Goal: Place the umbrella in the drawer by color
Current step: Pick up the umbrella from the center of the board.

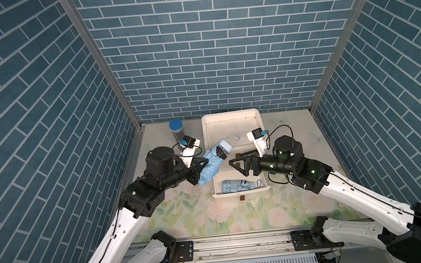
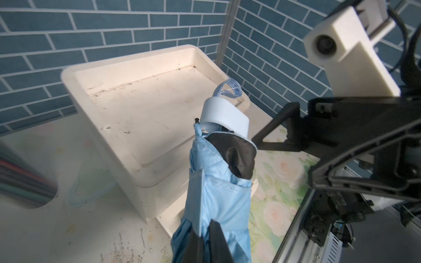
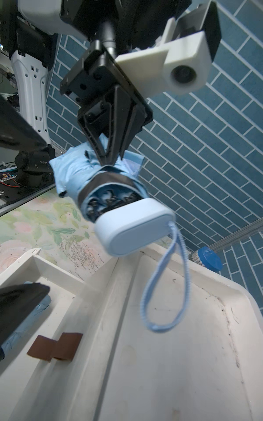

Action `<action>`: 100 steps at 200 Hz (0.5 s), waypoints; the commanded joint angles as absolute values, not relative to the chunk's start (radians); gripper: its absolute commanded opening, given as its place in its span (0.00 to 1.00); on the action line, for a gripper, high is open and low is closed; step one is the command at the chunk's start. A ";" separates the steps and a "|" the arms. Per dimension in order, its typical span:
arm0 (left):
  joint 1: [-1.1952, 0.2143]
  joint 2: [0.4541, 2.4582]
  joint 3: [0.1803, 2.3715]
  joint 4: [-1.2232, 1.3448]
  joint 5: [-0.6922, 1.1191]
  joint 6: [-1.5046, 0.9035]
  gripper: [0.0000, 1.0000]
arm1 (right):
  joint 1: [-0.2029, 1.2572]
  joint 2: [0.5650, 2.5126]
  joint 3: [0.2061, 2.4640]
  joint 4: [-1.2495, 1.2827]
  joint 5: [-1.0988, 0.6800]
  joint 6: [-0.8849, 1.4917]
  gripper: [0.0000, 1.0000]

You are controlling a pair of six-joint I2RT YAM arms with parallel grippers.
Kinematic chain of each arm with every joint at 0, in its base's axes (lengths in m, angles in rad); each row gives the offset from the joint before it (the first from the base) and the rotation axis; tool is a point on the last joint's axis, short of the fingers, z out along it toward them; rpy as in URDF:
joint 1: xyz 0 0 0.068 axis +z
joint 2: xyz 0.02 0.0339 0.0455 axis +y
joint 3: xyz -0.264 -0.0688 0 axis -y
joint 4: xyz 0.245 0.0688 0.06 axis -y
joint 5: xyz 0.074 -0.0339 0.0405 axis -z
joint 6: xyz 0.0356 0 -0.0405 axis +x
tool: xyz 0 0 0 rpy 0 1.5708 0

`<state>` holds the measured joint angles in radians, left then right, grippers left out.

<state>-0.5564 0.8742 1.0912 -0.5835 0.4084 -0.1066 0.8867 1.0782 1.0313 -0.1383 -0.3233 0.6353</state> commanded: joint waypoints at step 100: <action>-0.690 0.915 1.035 -0.464 0.497 -0.025 0.00 | 0.781 0.976 0.881 -0.014 -0.469 0.682 0.80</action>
<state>-0.6827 0.9134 1.0241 -0.5179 0.4770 -0.0574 0.7944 1.0088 0.9070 -0.0853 -0.4126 0.6567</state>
